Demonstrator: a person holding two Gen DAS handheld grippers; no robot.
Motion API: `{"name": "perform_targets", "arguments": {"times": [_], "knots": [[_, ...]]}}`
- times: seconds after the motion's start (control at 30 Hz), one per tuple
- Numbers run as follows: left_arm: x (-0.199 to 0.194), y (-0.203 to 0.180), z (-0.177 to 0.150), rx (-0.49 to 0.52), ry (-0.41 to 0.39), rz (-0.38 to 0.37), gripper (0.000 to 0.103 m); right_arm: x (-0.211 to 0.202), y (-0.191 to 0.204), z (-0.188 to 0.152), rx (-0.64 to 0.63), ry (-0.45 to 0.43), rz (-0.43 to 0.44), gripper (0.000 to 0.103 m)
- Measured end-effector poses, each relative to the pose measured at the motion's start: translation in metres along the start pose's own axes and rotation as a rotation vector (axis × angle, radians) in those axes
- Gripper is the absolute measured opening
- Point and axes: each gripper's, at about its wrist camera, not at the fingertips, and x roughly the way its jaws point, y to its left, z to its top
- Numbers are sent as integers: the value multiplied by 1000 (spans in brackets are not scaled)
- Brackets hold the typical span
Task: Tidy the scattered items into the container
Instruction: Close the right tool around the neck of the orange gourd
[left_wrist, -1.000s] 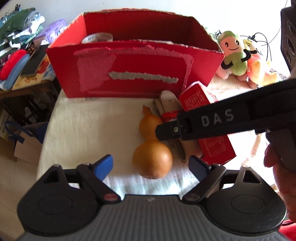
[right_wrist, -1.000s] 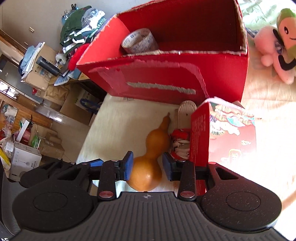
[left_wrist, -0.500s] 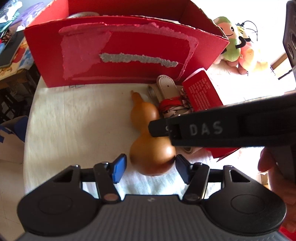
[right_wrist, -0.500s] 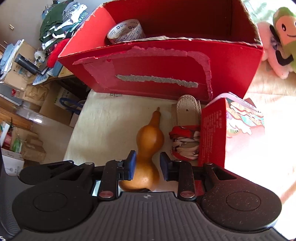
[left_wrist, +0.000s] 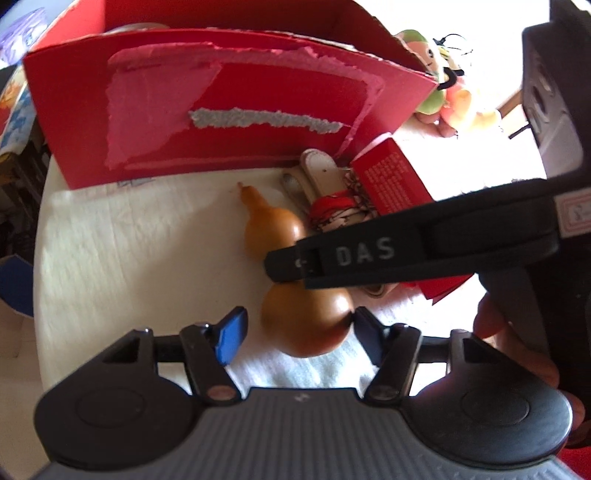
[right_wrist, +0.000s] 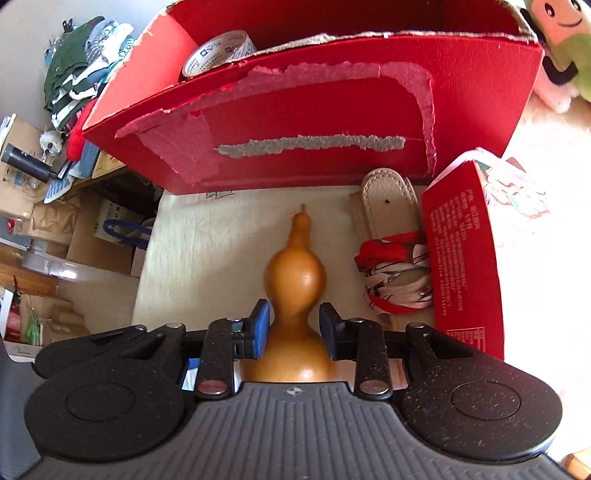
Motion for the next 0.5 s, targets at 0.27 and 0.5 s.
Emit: {"name": "perform_targets", "arguments": {"times": [0.27, 0.5], "knots": [[-9, 1, 8, 39, -37, 46, 65, 2, -17, 8, 156, 24, 69, 26], [4, 7, 9, 3, 13, 50, 60, 1, -14, 14, 122, 30, 71, 34]]}}
